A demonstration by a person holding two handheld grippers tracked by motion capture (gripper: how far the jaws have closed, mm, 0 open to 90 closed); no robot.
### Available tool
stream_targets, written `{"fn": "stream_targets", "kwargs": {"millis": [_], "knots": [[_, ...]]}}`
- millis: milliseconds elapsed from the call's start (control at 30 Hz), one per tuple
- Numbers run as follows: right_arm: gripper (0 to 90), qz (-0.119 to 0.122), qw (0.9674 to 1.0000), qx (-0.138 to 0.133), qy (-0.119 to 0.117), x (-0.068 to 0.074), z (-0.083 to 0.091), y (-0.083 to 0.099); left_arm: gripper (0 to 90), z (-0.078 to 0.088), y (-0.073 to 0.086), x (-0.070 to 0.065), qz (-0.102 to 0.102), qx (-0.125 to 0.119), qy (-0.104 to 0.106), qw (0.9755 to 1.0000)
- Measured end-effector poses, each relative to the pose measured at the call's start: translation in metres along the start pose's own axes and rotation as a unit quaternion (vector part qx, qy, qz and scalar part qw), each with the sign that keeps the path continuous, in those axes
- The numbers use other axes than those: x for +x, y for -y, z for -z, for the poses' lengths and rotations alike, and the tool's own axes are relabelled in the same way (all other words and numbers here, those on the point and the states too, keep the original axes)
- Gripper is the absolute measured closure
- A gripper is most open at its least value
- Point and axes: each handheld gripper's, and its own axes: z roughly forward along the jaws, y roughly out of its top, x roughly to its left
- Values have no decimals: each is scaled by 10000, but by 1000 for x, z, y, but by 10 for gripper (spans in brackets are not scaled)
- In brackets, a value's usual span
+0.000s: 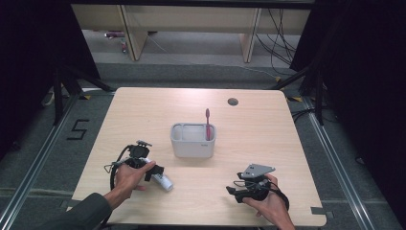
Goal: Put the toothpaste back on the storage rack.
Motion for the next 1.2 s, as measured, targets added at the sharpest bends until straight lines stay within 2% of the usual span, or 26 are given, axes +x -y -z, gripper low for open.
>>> {"fn": "stream_targets", "kwargs": {"millis": [33,167,267,300,367,400,500,600,667,700,767,967,1033,1200], "knots": [[334,31,10000,-2,14,-1,0,0,139,0,-1,1,-122,43,-48,9999],[334,109,9999,-10,27,0,1,-1,134,-4,-1,-1,-324,151,-142,9993],[335,108,9999,-39,11,-1,1,-1,152,-8,2,-1,-389,224,-95,9989],[335,219,9997,-71,29,-2,1,-1,156,-9,3,-1,-442,292,-118,9985],[336,163,9998,-42,41,-1,2,-1,142,-11,5,-4,-408,296,-157,9986],[335,169,9998,-109,56,-1,0,-1,156,-11,5,-5,-475,286,-123,9984],[336,240,9997,-71,15,-2,1,-1,206,-9,4,-5,-639,345,-108,9973],[336,199,9998,-51,13,-2,1,-1,254,-8,3,-5,-687,404,-125,9967],[336,218,9997,-58,18,-2,1,-1,289,-8,3,-6,-650,424,-81,9970],[337,139,9999,-40,-2,-1,1,-1,306,-7,3,-6,-702,405,-82,9967],[337,138,9999,-38,-4,-1,1,-1,345,-7,3,-6,-727,410,-87,9965],[338,130,9999,-31,2,0,1,-1,447,-4,1,-6,-1093,488,-158,9927],[340,145,9999,-32,-5,-1,0,-1,473,-4,3,-8,-1033,477,-162,9934],[341,162,9998,-70,-45,0,0,-2,528,-3,3,-7,-1273,480,-201,9905]]}}
